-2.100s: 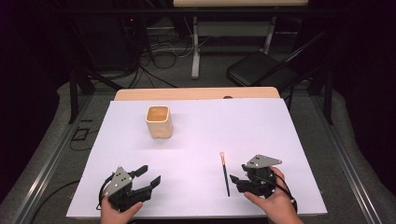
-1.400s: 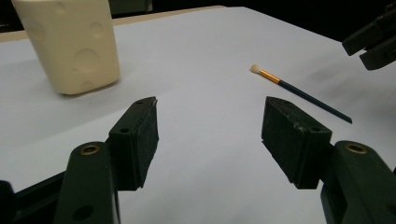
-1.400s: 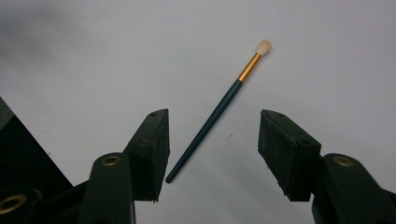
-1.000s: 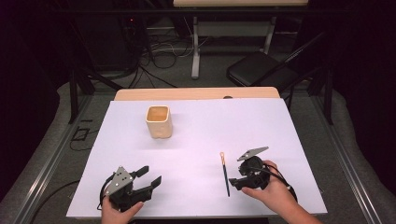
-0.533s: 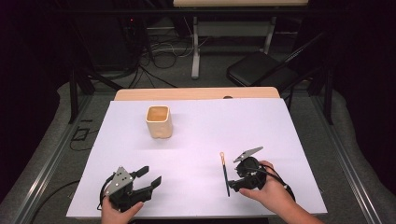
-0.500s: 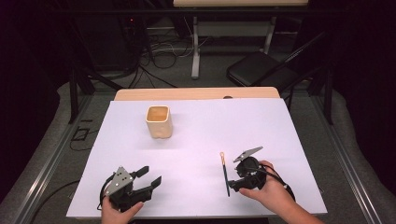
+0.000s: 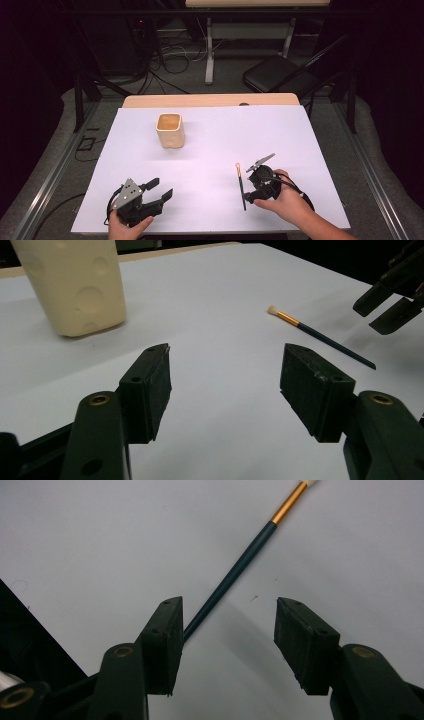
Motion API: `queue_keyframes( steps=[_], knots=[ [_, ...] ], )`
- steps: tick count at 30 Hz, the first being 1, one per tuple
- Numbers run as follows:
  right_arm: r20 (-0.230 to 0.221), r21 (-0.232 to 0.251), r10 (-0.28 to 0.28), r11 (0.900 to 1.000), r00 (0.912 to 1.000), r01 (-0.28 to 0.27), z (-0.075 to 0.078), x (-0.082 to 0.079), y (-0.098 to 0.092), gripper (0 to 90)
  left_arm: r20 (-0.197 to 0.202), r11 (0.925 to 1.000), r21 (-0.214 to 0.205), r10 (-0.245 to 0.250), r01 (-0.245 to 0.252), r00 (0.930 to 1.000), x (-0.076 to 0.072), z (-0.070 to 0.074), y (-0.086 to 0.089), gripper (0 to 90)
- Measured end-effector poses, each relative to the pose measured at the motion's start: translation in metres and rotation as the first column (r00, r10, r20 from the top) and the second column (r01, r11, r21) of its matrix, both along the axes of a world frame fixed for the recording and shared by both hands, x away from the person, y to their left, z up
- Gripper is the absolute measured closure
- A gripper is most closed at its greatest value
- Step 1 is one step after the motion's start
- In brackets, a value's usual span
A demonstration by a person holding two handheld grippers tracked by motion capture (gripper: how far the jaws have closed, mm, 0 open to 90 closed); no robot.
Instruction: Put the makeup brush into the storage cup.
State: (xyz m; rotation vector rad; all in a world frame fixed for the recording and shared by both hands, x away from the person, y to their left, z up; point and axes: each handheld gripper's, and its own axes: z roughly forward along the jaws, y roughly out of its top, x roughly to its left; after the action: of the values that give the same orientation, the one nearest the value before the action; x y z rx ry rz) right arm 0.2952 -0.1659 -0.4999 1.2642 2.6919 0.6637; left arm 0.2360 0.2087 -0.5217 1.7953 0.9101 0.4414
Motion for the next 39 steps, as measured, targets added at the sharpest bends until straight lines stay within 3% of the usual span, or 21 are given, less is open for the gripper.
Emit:
queue_keyframes(
  steps=[1,3,8,9,10,11,15,25,27,29,31,33,35,39],
  knots=[
    [0.013,0.016,-0.008,0.9998,0.9999,0.008,-0.002,0.0,0.001,45.5,0.0,1.0,0.005,0.0,0.0,1.0,0.0,0.0,0.0,36.8],
    [-0.01,-0.008,-0.001,1.0,0.9999,0.001,0.001,0.002,0.002,45.8,-0.001,1.0,0.004,-0.001,0.001,1.0,0.0,0.0,0.0,36.8],
    [-0.01,0.005,-0.012,0.9999,0.9999,0.012,-0.001,0.007,0.004,46.1,-0.002,1.0,0.003,-0.001,0.001,1.0,0.0,0.0,0.001,36.8],
    [-0.045,-0.023,-0.012,0.9997,0.9989,0.011,0.002,0.009,0.004,46.1,-0.003,1.0,0.003,-0.001,0.001,1.0,0.0,0.0,0.001,36.8],
    [-0.034,-0.006,-0.018,0.9998,0.9993,0.018,0.001,0.01,0.004,46.1,-0.003,1.0,0.003,0.0,0.0,1.0,0.0,0.0,0.001,36.8],
    [-0.051,-0.028,-0.006,0.9996,0.9987,0.005,0.003,0.011,0.004,46.1,-0.003,1.0,0.003,0.0,0.0,1.0,0.0,0.0,0.001,36.8],
    [-0.071,-0.039,-0.015,0.9992,0.9974,0.012,0.004,0.014,0.006,46.2,-0.004,1.0,0.001,0.0,0.0,1.0,0.0,0.0,0.0,36.8],
    [-0.089,-0.054,-0.015,0.9985,0.996,0.01,0.004,0.019,0.01,46.8,-0.006,1.0,0.0,0.0,0.0,1.0,0.0,0.0,0.0,36.8],
    [-0.117,-0.07,-0.022,0.9974,0.9929,0.013,0.005,0.021,0.011,48.0,-0.006,1.0,0.0,0.0,0.0,1.0,0.0,0.0,0.0,36.8],
    [-0.1,-0.051,-0.027,0.9985,0.9946,0.022,0.003,0.021,0.012,48.1,-0.006,1.0,0.001,0.0,0.0,1.0,0.0,0.0,0.0,36.8],
    [-0.12,-0.083,-0.023,0.9965,0.9925,0.014,0.005,0.023,0.011,48.2,-0.006,1.0,0.005,-0.001,0.001,1.0,0.0,0.0,0.001,36.8],
    [-0.108,-0.062,-0.034,0.9977,0.9935,0.028,0.003,0.025,0.012,48.2,-0.006,1.0,0.006,-0.001,0.001,1.0,0.001,0.0,0.001,36.8],
    [-0.131,-0.094,-0.027,0.9954,0.991,0.015,0.006,0.028,0.011,48.2,-0.007,1.0,0.004,-0.002,0.002,1.0,0.001,0.0,0.001,36.8],
    [-0.126,-0.081,-0.038,0.9963,0.9913,0.028,0.004,0.03,0.011,48.4,-0.01,1.0,0.007,-0.003,0.003,1.0,0.001,0.0,0.001,36.8]
  ],
)
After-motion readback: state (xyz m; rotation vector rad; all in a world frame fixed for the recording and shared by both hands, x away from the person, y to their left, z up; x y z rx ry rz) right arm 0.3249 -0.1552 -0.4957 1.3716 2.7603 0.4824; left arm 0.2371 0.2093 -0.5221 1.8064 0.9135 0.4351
